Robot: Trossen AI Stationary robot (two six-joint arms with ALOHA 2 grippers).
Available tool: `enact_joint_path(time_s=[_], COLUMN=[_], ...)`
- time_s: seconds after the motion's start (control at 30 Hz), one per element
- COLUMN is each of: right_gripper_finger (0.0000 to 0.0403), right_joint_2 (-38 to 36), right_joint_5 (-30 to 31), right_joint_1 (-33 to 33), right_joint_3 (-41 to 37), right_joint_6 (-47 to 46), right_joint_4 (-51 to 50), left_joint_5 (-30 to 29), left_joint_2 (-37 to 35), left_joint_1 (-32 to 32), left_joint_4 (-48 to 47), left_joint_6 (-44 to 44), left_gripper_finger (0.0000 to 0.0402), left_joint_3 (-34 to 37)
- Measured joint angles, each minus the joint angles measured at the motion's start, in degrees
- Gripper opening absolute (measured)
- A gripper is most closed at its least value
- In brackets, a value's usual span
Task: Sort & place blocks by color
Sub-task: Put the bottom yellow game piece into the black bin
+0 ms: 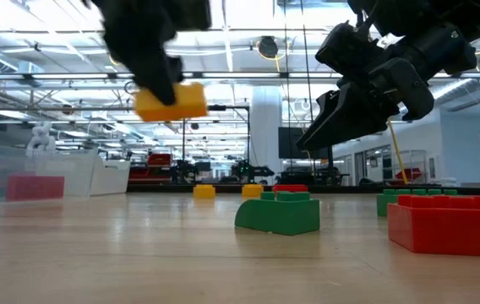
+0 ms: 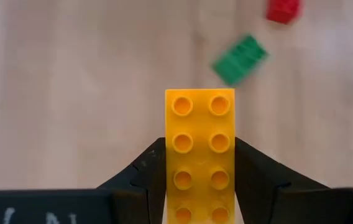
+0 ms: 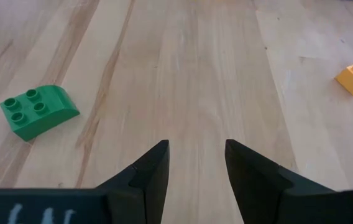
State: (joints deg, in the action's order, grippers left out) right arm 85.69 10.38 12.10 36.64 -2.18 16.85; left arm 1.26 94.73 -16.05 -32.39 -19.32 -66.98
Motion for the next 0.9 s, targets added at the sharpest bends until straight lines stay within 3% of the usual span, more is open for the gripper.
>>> enact_joint_path(time_s=[0.37, 0.57, 0.9], right_gripper_finger=[0.0151, 0.0151, 0.0151], right_joint_2=[0.0, 0.0, 0.0], right_joint_5=[-0.1, -0.1, -0.1], right_joint_1=[0.0, 0.0, 0.0], right_joint_3=[0.0, 0.0, 0.0], right_joint_6=[-0.1, -0.4, 1.4], right_joint_4=[0.0, 0.0, 0.3], left_joint_5=[2.0, 2.7, -6.6], left_joint_2=[0.0, -3.0, -8.4], left_joint_1=[-13.4, -20.7, -31.6], left_joint_4=[-16.4, -15.4, -19.4], left_joint_6=[-30.5, -41.3, -62.8], left_gripper_finger=[0.014, 0.014, 0.014], left_joint_3=[0.0, 0.0, -0.1])
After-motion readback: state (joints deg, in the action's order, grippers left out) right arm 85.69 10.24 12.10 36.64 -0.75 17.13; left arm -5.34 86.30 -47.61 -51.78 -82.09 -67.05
